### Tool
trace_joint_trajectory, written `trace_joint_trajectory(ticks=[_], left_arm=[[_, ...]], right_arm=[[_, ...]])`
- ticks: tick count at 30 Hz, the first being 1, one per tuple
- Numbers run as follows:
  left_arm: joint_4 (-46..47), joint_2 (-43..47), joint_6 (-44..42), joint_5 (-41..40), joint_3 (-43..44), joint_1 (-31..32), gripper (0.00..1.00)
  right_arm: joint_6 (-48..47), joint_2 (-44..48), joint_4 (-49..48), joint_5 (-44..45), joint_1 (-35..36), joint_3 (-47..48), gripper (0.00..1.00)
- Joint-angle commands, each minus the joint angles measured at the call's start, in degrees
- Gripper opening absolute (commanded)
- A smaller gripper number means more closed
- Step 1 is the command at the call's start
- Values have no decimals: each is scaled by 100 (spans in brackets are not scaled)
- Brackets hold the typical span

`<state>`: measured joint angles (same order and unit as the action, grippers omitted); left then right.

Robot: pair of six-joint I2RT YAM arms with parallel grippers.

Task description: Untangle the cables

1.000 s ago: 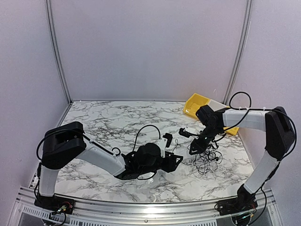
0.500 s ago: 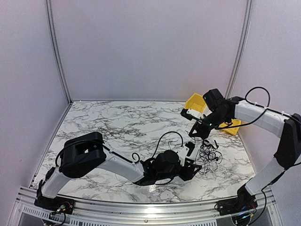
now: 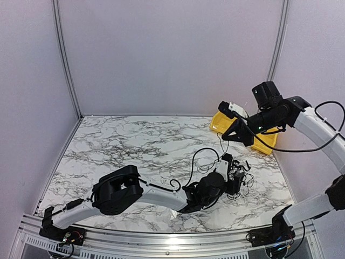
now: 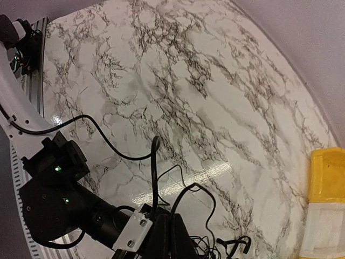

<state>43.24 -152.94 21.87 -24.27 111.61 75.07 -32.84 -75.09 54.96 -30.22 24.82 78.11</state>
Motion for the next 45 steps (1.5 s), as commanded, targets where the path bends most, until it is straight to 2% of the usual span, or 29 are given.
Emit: trace_joint_trajectory(ticks=[1,4,8,11,13,16,18,21,26,30,33,39,45], left_arm=[[-236,-331,808,-310,267,-62,65],[-377,-578,1085,-169,556,-70,56],[-707,-829,1635,46,887,-159,34],[-764,-952,1966,299,945,-206,22],[-766,-1022,2049,422,945,-212,17],[-765,-1040,2077,475,924,-212,15],[-732,-981,1936,562,926,-212,15],[-428,-734,1643,830,675,-212,20],[520,231,1056,727,-540,-199,38],[1068,1074,664,688,-1420,-186,45],[1366,1668,498,546,-2182,-177,47],[1461,2833,366,-188,-3658,-150,50],[1536,3738,485,-738,-5006,-143,52]], right_arm=[[-431,421,172,-420,-36,845,0],[-580,311,313,-630,-38,1391,0],[-764,117,525,-1020,-39,2155,0],[-914,-52,615,-1099,-64,2787,0],[-896,-117,495,-1028,-93,3199,0],[-678,-227,185,-859,-236,3789,0],[-516,-236,-131,-595,-317,3931,0],[-394,-176,-531,-244,-399,3738,0],[-174,81,-1334,372,-508,2829,0],[-134,170,-1977,843,-713,2096,0],[56,60,-2463,750,-1346,1536,0],[329,-628,-2858,552,-2760,1104,0],[266,-1312,-3257,992,-3371,900,0]])
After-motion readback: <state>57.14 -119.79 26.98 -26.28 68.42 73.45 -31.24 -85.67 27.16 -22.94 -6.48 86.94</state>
